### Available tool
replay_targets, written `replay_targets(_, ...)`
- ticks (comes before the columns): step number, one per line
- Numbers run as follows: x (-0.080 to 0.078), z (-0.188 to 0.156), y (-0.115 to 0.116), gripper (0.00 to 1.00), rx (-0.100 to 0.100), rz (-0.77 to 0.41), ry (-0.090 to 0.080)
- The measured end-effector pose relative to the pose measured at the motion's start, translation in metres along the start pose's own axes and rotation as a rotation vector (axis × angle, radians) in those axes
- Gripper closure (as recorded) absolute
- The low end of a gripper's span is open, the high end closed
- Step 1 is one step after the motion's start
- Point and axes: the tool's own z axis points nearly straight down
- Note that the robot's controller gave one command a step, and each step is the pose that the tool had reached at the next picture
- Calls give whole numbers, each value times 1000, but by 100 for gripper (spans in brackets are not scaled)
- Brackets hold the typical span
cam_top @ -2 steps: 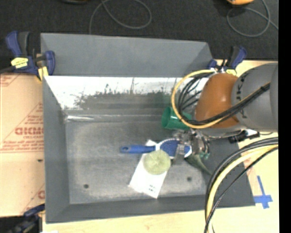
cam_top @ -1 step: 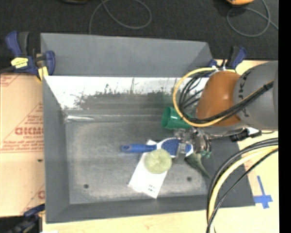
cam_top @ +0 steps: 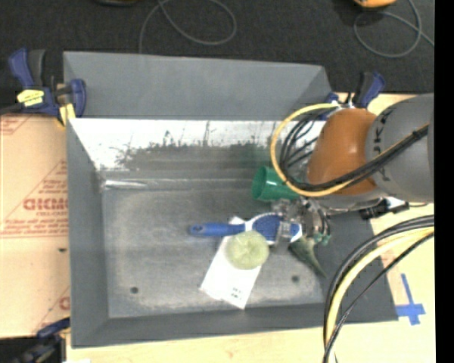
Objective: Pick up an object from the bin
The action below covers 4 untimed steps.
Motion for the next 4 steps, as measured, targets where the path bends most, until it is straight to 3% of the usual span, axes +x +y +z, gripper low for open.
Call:
replay_targets(2, 3, -26, 0, 100, 0, -2, 14)
replay_targets(4, -1, -55, -1, 100, 0, -3, -1)
